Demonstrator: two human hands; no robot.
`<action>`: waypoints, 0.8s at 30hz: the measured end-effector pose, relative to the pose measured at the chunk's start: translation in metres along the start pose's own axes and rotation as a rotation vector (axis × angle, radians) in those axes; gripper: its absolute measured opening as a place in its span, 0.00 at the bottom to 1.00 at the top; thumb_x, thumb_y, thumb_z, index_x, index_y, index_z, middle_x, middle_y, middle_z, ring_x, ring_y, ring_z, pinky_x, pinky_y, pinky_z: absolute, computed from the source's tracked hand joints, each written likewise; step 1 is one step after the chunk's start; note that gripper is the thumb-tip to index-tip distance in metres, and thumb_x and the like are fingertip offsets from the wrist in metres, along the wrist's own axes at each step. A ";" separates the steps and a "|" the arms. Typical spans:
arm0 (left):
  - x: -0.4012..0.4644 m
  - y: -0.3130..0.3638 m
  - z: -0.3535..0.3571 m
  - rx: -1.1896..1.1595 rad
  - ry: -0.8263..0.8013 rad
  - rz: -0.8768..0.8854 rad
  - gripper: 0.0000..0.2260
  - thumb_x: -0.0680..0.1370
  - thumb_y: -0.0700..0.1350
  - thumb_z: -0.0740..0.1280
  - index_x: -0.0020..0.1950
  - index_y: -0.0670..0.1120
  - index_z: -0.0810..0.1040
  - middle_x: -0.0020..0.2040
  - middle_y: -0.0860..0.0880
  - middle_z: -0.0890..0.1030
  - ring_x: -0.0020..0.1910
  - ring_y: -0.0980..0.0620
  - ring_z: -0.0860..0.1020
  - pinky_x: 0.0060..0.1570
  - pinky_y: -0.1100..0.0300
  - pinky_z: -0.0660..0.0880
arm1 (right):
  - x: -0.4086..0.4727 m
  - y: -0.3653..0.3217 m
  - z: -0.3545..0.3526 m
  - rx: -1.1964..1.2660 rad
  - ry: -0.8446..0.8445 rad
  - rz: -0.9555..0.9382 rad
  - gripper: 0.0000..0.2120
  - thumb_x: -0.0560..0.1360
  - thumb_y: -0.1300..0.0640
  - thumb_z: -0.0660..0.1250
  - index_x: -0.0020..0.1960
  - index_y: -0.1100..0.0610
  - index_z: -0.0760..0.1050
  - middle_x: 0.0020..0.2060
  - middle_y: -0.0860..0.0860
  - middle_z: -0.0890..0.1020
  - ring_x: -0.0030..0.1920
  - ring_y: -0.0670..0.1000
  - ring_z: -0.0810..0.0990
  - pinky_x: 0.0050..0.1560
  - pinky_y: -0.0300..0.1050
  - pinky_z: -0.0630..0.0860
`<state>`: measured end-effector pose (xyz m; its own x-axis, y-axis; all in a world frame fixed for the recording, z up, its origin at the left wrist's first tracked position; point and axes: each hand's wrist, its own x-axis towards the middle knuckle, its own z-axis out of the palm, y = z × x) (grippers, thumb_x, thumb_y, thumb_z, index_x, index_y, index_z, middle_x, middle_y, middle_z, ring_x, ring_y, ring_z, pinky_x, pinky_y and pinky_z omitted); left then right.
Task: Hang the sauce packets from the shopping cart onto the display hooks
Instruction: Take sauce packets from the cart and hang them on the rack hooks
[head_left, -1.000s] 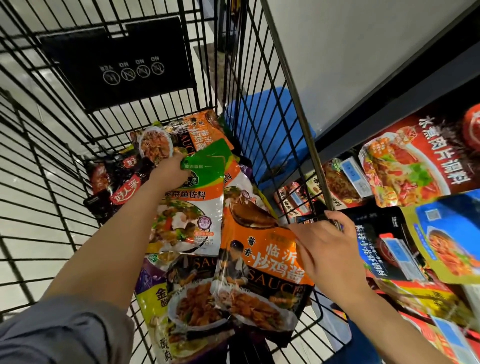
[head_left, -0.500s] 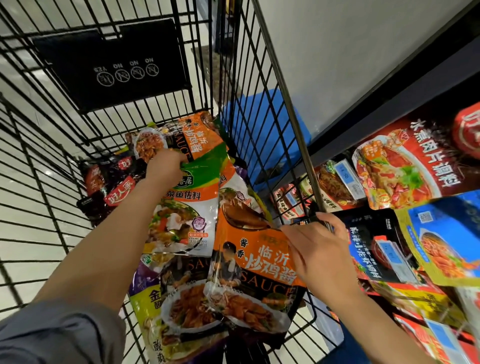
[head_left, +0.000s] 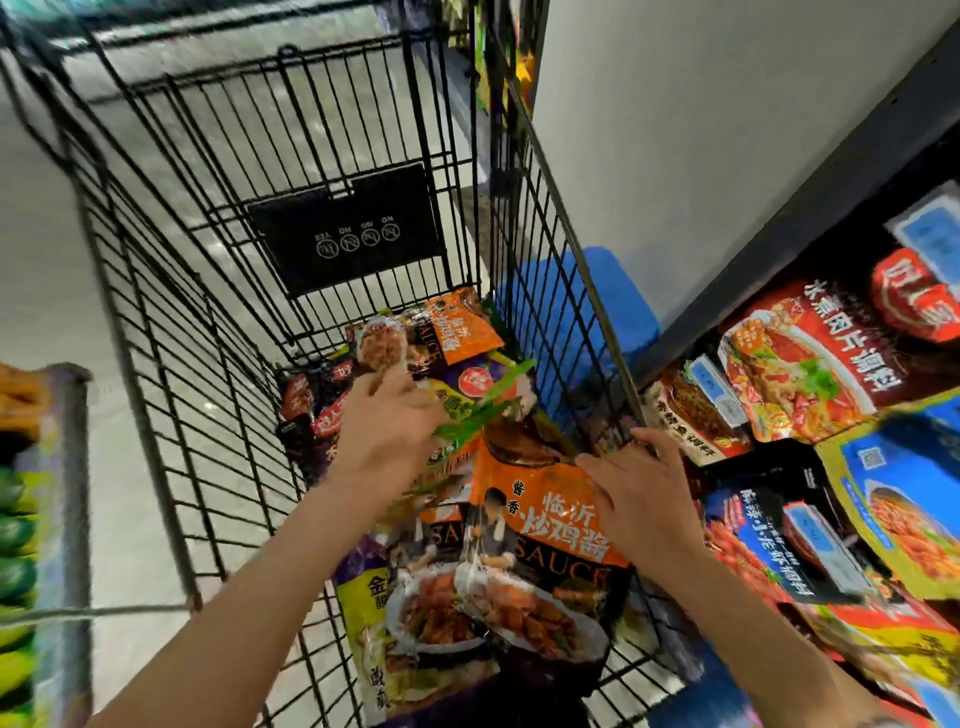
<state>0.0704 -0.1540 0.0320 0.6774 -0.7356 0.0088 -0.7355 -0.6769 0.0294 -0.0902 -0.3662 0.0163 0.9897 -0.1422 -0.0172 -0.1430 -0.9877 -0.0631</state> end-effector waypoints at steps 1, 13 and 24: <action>-0.012 0.006 -0.003 -0.002 0.037 -0.003 0.09 0.63 0.48 0.79 0.37 0.49 0.82 0.38 0.52 0.81 0.44 0.47 0.78 0.50 0.53 0.63 | 0.000 -0.001 -0.002 0.000 -0.017 0.000 0.15 0.60 0.61 0.76 0.45 0.51 0.80 0.33 0.46 0.81 0.37 0.50 0.80 0.62 0.50 0.63; -0.089 0.039 0.018 -0.354 -0.119 -0.549 0.14 0.75 0.56 0.66 0.51 0.46 0.75 0.49 0.49 0.75 0.48 0.47 0.76 0.38 0.55 0.69 | -0.050 -0.041 -0.016 0.207 0.181 -0.013 0.11 0.69 0.62 0.67 0.50 0.60 0.81 0.35 0.53 0.80 0.35 0.56 0.80 0.37 0.48 0.76; -0.121 0.045 0.011 -0.523 -0.192 -0.507 0.18 0.80 0.47 0.61 0.70 0.48 0.69 0.66 0.48 0.75 0.63 0.48 0.74 0.58 0.55 0.72 | -0.030 -0.055 -0.035 0.354 -0.030 0.278 0.09 0.78 0.52 0.61 0.49 0.54 0.78 0.41 0.50 0.82 0.43 0.52 0.79 0.42 0.46 0.74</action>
<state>-0.0447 -0.0958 0.0216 0.8810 -0.3616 -0.3050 -0.1989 -0.8682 0.4546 -0.1120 -0.3098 0.0553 0.9133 -0.3921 -0.1099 -0.4026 -0.8285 -0.3893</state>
